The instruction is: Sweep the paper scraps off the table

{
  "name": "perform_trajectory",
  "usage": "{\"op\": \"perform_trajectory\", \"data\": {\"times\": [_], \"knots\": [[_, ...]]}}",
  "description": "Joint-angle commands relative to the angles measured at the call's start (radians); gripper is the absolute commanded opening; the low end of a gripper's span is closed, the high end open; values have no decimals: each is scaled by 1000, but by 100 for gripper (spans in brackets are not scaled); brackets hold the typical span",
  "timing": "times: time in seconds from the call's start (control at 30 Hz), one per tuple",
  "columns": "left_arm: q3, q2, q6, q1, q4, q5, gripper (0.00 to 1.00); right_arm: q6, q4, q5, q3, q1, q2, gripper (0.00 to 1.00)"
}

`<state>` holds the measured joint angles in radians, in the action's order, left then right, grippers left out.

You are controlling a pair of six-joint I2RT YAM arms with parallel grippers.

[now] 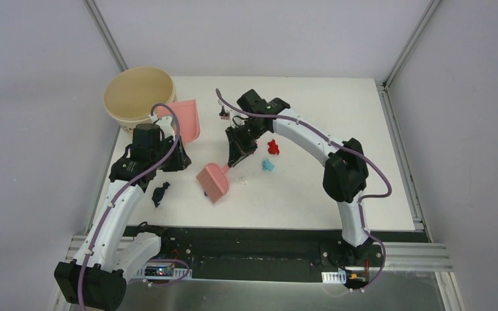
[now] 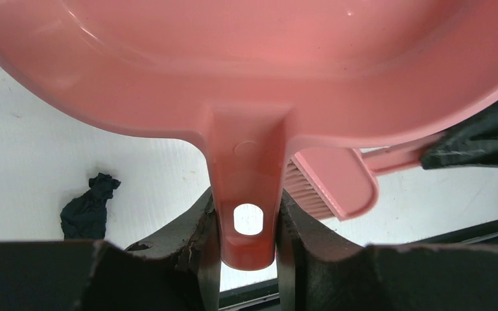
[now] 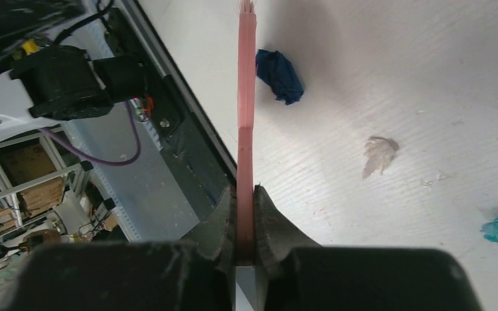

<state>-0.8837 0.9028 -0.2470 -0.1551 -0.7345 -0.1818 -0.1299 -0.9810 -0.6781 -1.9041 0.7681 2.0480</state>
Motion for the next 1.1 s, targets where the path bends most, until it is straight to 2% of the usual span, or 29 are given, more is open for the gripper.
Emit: {"op": "perform_trajectory", "data": {"times": [0.0, 0.17, 0.5, 0.63, 0.8, 0.9, 0.97, 1.07], "knots": [[-2, -1, 4, 12, 31, -8, 0, 49, -27, 79, -72, -8, 24, 0], [-2, 18, 8, 12, 37, -62, 0, 89, -43, 142, -1, -91, -32, 0], [3, 116, 27, 10, 54, -173, 0, 202, -75, 284, 241, -259, -303, 0], [-4, 157, 42, 7, 55, -168, 0, 205, -107, 248, 268, -350, -403, 0], [-41, 212, 40, -6, 48, -231, 0, 195, -126, 154, 216, -451, -528, 0], [-180, 296, 66, -157, -78, -141, 0, 246, -142, 199, 227, -477, -602, 0], [-347, 386, 85, -272, -198, -71, 0, 304, -145, 301, 277, -479, -651, 0], [-517, 517, 97, -374, -356, -28, 0, 424, -137, 436, 357, -480, -697, 0]]}}
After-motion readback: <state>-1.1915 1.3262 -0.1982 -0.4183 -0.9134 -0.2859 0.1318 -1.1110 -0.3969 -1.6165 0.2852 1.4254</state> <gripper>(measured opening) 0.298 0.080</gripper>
